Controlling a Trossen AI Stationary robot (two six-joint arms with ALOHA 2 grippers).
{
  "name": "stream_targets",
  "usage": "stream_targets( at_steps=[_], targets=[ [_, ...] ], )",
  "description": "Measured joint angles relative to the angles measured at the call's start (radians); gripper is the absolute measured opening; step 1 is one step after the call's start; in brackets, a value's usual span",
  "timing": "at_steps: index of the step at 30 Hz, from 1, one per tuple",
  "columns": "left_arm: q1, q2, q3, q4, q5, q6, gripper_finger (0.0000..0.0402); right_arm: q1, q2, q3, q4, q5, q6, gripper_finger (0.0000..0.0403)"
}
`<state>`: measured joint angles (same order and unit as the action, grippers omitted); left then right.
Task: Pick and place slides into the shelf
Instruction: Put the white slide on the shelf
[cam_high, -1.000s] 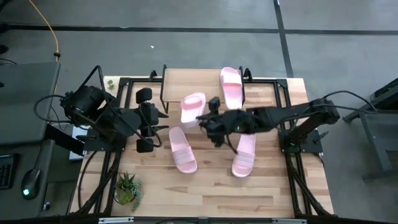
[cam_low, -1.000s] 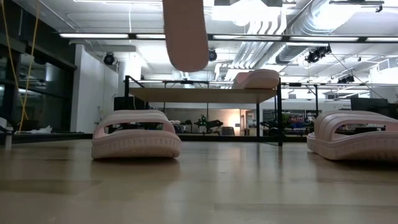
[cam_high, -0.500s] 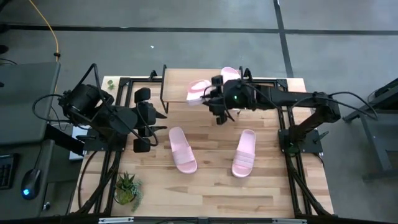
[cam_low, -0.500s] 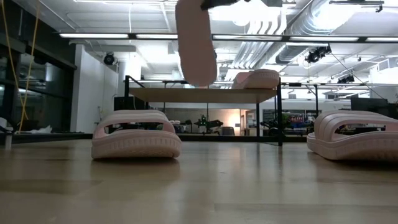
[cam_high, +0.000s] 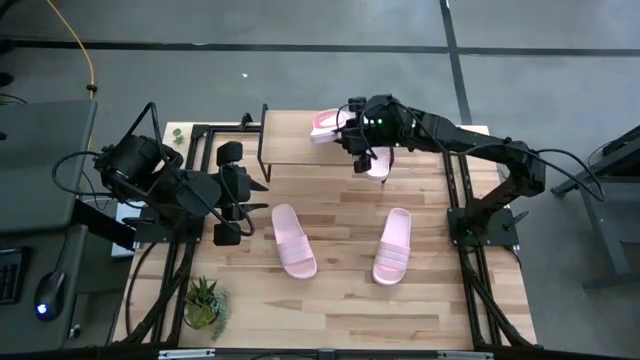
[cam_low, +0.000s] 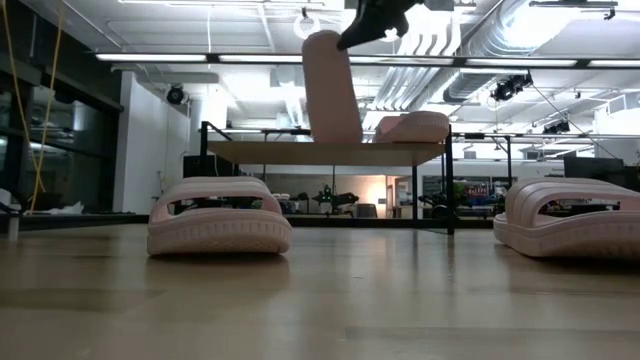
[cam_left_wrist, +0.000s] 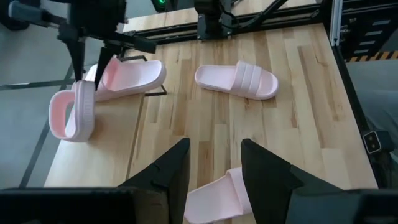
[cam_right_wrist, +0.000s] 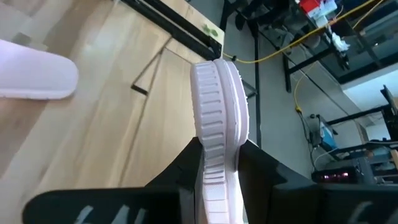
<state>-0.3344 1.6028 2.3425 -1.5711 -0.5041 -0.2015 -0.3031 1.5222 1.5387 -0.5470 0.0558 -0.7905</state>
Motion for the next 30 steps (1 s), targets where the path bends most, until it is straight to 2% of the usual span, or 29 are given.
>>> stream_targets(
  at_steps=[11,22,30],
  targets=[
    [0.0,0.0,0.0,0.0,-0.001,0.016,0.0127,-0.088,-0.002,0.001,-0.045,-0.128,-0.015,0.0055],
    [0.0,0.001,0.0,0.0,-0.005,0.018,0.0127,-0.084,-0.002,0.002,-0.217,-0.181,0.071,0.0055],
    [0.0,0.001,0.0,0.0,-0.005,0.017,0.0126,-0.062,0.003,0.002,-0.253,-0.197,0.129,0.0055]
  ],
)
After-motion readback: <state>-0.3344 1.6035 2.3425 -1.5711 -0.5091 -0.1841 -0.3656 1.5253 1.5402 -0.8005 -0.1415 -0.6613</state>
